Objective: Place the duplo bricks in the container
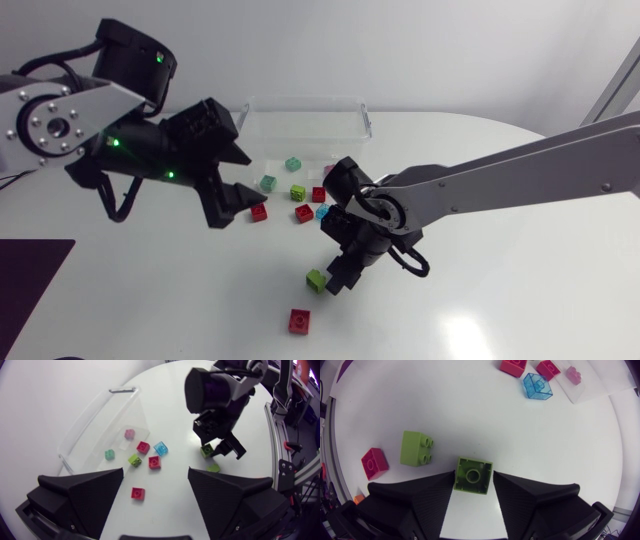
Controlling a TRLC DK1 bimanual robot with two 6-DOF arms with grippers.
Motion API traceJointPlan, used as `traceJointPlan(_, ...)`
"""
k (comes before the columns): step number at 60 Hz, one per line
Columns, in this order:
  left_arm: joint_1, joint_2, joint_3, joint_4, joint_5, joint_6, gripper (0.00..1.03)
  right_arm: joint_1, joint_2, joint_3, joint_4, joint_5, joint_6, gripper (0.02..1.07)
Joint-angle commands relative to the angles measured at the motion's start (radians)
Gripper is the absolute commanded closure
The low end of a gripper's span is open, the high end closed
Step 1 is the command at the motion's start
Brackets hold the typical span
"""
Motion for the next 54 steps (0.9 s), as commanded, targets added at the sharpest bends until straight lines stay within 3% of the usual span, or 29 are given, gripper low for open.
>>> traceJointPlan(1, -0.021, -0.034, -0.07, -0.019, 0.008, 0.036, 0.16, 0.012, 0.023, 0.01, -0.009, 0.011, 0.024, 0.69)
traceJointPlan(14, -0.113, -0.05, -0.213, -0.026, 0.008, 0.054, 0.17, 0.012, -0.028, -0.017, -0.008, 0.015, 0.029, 0.73)
traceJointPlan(24, -0.213, 0.002, -0.301, -0.012, 0.008, 0.053, 0.24, -0.017, -0.138, -0.045, -0.04, 0.023, 0.025, 0.73)
traceJointPlan(54, -0.305, 0.159, -0.351, 0.109, 0.009, 0.082, 0.26, -0.114, -0.361, 0.087, -0.192, 0.023, -0.002, 0.73)
